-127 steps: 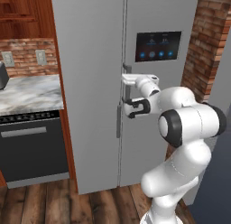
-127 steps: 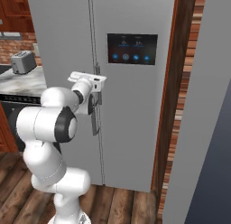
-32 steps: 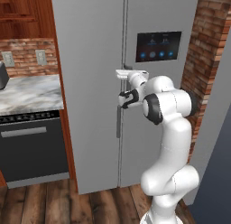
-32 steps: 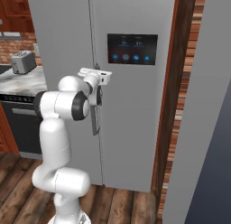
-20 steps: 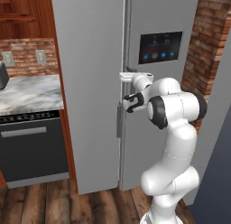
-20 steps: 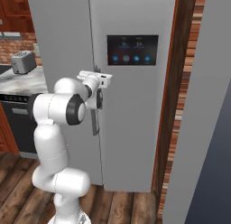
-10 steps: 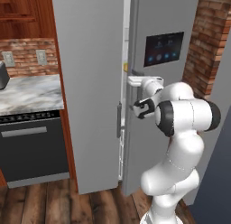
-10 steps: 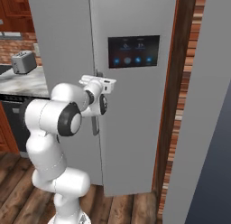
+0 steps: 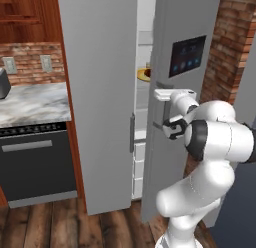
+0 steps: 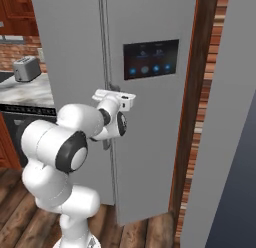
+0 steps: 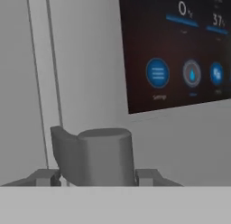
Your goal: Retrieve the steak from the fridge and place it on the saucepan with marinade on the stove.
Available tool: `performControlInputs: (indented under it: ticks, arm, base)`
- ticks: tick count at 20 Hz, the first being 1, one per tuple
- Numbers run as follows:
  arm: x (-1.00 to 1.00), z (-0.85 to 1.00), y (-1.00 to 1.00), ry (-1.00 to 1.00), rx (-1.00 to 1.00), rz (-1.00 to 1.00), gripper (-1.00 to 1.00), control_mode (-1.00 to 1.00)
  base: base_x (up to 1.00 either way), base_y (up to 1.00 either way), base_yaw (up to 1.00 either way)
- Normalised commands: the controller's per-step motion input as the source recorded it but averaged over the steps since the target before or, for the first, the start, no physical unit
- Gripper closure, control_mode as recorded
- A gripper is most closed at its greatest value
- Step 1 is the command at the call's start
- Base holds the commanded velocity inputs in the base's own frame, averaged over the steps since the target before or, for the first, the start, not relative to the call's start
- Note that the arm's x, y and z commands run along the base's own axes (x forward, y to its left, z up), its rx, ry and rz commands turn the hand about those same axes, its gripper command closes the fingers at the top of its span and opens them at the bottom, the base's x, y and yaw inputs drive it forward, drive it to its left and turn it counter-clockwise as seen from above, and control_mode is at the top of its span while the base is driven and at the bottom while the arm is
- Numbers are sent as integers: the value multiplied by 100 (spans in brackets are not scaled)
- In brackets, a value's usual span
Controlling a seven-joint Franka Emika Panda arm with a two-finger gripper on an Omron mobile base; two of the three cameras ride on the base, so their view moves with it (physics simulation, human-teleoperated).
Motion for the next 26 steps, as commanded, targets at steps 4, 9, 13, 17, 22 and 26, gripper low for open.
performControlInputs:
  ticks: [4,9,13,17,22,26]
  arm:
    - [-55,0,-69,0,0,0,100,-100]
    - [-55,0,-70,0,0,0,100,-100]
    - [-50,0,-61,0,0,0,100,-100]
    - [-45,0,-48,0,0,0,100,-100]
    - [-45,0,-43,0,0,0,100,-100]
    - [-43,0,-39,0,0,0,100,-100]
  base:
    - [0,0,0]
    - [0,0,0]
    - [0,0,0]
    - [0,0,0]
    - [0,0,0]
    - [0,0,0]
